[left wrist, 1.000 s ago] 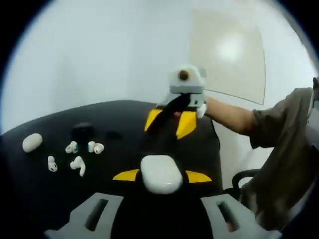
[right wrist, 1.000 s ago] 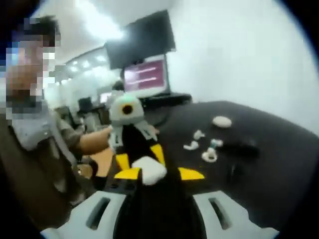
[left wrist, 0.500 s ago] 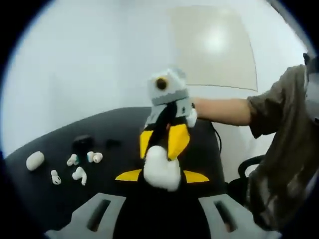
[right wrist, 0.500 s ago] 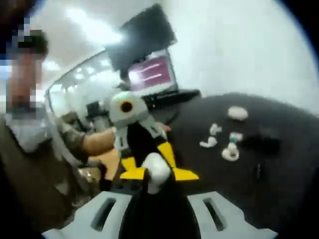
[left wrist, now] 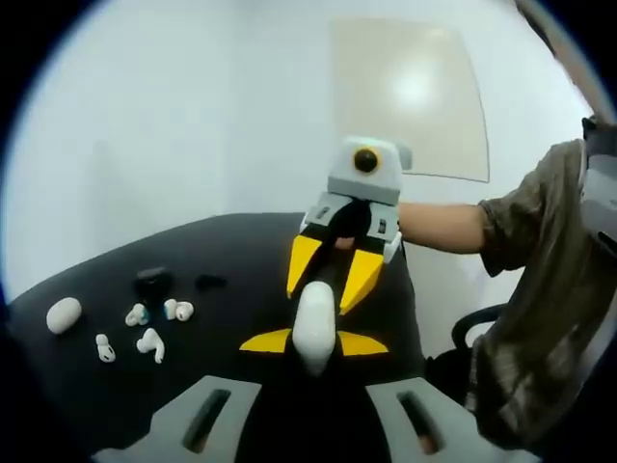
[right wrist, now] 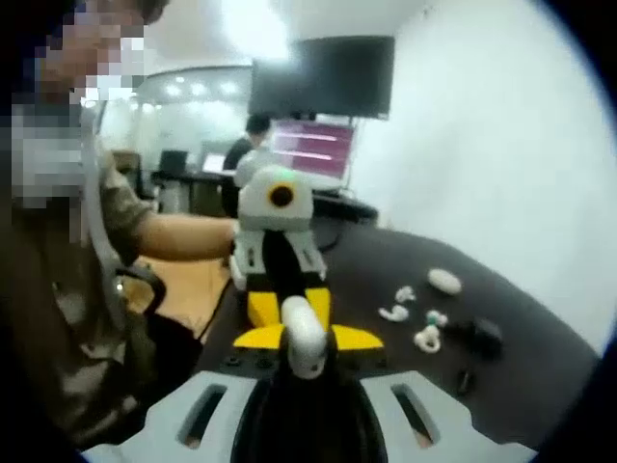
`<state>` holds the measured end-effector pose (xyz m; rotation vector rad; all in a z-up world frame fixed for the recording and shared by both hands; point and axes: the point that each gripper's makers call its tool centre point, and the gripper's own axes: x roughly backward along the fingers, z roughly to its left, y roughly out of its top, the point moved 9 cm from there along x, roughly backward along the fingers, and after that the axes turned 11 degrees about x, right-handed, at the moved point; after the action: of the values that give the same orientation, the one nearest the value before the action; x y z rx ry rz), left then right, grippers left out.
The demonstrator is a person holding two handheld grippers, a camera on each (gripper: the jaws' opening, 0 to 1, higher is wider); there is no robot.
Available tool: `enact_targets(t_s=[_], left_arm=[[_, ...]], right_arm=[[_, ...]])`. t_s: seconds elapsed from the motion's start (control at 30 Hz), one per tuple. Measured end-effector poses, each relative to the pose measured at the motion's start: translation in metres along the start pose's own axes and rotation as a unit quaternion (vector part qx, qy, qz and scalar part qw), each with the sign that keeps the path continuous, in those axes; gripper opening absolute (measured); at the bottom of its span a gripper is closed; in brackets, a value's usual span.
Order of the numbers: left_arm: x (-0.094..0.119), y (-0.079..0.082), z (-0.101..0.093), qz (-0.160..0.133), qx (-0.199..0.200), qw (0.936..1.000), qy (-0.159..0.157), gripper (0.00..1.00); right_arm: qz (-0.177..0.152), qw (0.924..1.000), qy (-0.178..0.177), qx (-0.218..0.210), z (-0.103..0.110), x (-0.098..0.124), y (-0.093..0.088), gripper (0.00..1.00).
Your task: Pick up three earphones and place each one into its charging case using tactile feedback, ensure that each earphone is properly inserted and securely positioned inside the case.
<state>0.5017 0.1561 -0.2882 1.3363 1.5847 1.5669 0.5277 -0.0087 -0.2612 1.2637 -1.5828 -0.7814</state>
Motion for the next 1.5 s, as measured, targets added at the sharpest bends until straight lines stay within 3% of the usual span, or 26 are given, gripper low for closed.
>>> enact_targets(t_s=[0.13,0.5,0.6,0.73,0.8,0.9,0.93,1.07,1.17,1.2,1.27,1.37,1.5], left_arm=[[0.001,0.000,0.000,0.004,0.004,0.9999,-0.013,0.14],[0.001,-0.001,0.000,0.006,0.009,0.9998,-0.017,0.14],[0.001,-0.001,0.000,0.005,0.008,0.9998,-0.016,0.14],[-0.001,-0.002,0.000,0.003,-0.001,0.9999,-0.014,0.14],[-0.001,-0.003,-0.001,0.003,-0.008,0.9999,-0.013,0.15],[-0.001,-0.003,-0.002,0.005,-0.015,0.9997,-0.017,0.14],[-0.001,-0.003,-0.002,0.004,-0.018,0.9997,-0.017,0.14],[-0.002,-0.004,-0.003,0.006,-0.025,0.9995,-0.016,0.14],[-0.003,-0.003,-0.004,0.006,-0.028,0.9995,-0.015,0.13],[-0.003,-0.003,-0.004,0.007,-0.028,0.9995,-0.016,0.13],[-0.004,-0.004,-0.004,0.008,-0.029,0.9994,-0.014,0.13],[-0.004,-0.004,-0.004,0.012,-0.027,0.9995,-0.013,0.13],[-0.004,-0.003,-0.003,0.013,-0.022,0.9996,-0.014,0.13]], right_arm=[[0.013,0.9994,0.017,-0.029,-0.002,-0.001,0.001,0.18],[0.025,0.9992,0.031,0.000,0.000,-0.008,0.002,0.19],[0.028,0.9984,0.042,-0.028,-0.003,-0.008,0.002,0.18],[0.040,0.9923,0.053,-0.105,-0.006,-0.009,0.001,0.18],[0.036,0.9848,0.064,-0.157,-0.008,-0.008,0.000,0.18],[0.020,0.9653,0.084,-0.246,-0.013,-0.007,-0.002,0.18],[0.013,0.9575,0.088,-0.274,-0.014,-0.007,-0.003,0.18],[-0.035,0.9103,0.098,-0.401,-0.018,-0.008,-0.012,0.18],[-0.068,0.8938,0.099,-0.432,-0.017,-0.008,-0.020,0.18],[-0.070,0.8946,0.091,-0.432,-0.018,-0.007,-0.020,0.18],[-0.066,0.9053,0.055,-0.416,-0.024,-0.005,-0.022,0.20],[-0.060,0.9012,0.050,-0.426,-0.021,-0.007,-0.021,0.24],[-0.078,0.9286,0.025,-0.362,-0.018,-0.004,-0.018,0.25]])
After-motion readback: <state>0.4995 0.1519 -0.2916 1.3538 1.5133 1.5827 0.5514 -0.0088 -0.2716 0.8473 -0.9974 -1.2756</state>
